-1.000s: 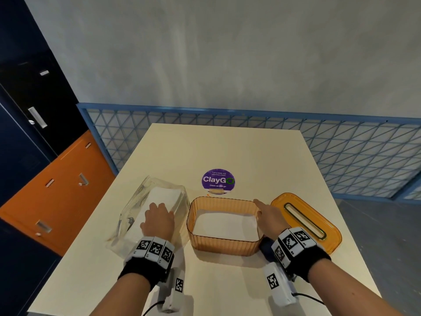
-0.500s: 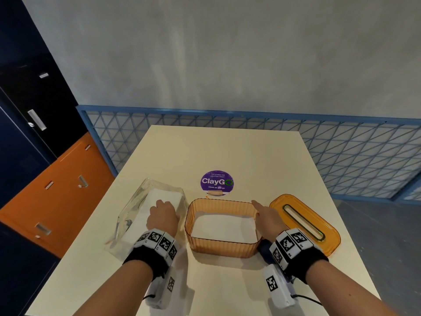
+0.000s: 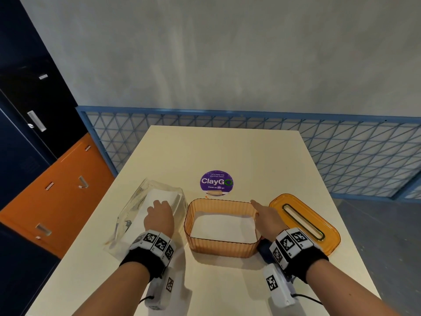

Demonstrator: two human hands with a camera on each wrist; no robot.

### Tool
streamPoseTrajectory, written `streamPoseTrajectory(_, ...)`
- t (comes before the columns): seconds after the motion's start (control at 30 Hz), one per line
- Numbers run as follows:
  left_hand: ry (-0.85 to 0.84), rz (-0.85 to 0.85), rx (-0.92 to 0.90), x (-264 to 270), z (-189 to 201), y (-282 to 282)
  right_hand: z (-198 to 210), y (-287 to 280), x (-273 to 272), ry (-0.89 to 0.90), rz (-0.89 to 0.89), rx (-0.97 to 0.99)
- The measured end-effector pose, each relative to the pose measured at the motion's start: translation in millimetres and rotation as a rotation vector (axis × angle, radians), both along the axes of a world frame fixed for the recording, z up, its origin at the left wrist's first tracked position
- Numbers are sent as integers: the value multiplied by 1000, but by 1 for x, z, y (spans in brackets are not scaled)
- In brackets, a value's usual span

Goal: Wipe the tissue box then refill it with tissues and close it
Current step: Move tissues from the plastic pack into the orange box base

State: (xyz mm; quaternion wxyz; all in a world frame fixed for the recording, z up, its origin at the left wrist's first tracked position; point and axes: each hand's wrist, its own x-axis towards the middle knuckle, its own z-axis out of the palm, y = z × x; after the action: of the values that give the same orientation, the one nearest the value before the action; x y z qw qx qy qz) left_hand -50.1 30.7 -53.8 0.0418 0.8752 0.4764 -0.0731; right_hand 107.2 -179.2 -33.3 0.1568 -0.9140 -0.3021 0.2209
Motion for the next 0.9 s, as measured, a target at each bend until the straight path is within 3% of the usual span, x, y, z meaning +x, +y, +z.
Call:
streamPoseTrajectory(0.23,71,-15,41,4,-8,-6,1,0,1,-1,29,-22)
streamPoseTrajectory(0.43,-52,32,47,-6,17,10,10,-1,7,34,59,-77)
streamPoseTrajectory(0.5,-144,14,106,-10,33,13,19,1,6,-71,35,11)
streamPoseTrajectory(0.57,-284,-29,184,-11,50,8,36,9,1,-99,-7,220)
streamPoseTrajectory(0.63,-434,-133,265,-7,66,-6,58,22,-7,114,-43,401)
streamPoseTrajectory(0.77,-569,-462,408,4,81,-38,96,46,-18,904,-221,607)
streamPoseTrajectory(0.83,-630,-595,430,8,71,-49,105,49,-17,1091,-237,648)
streamPoseTrajectory(0.9,-688,-669,398,8,59,-58,107,50,-14,1084,-216,672)
